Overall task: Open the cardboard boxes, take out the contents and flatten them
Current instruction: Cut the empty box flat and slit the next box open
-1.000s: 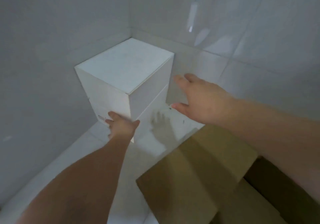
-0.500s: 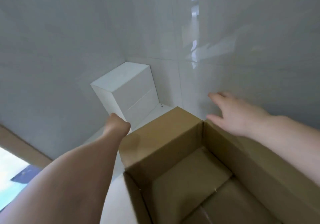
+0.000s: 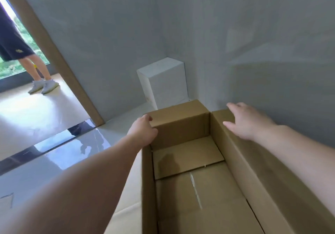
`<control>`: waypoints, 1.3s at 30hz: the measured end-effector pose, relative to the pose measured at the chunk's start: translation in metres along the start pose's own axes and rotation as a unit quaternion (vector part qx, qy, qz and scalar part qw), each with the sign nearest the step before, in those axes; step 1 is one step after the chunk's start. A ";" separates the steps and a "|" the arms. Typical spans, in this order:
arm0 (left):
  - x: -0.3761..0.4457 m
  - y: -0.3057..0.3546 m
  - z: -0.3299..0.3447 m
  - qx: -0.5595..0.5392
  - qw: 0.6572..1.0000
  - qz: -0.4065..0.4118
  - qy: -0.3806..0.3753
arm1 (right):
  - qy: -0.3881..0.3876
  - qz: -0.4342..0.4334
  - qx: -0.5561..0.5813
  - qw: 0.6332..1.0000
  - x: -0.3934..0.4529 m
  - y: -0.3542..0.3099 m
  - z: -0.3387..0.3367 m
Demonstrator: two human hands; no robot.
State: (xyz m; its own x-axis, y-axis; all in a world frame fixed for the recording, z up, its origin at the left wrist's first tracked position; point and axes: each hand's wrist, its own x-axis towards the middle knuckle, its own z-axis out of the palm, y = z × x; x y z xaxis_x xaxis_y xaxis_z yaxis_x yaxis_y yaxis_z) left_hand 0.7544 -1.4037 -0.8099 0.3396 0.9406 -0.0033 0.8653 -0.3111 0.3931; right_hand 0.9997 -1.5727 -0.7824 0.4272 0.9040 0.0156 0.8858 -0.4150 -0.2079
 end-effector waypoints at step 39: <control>-0.127 -0.213 0.104 -0.264 0.859 -0.420 -0.127 | -0.117 0.293 0.002 0.949 -0.145 0.089 0.176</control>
State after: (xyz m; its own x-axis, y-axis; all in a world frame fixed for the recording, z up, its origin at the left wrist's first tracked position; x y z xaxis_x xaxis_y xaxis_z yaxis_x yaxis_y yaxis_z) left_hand 0.5653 -1.4714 -0.9891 -0.1948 0.7221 -0.6637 0.5799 0.6306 0.5158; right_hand 0.9848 -1.7224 -0.9755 0.7941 0.5157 -0.3216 0.5073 -0.8538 -0.1167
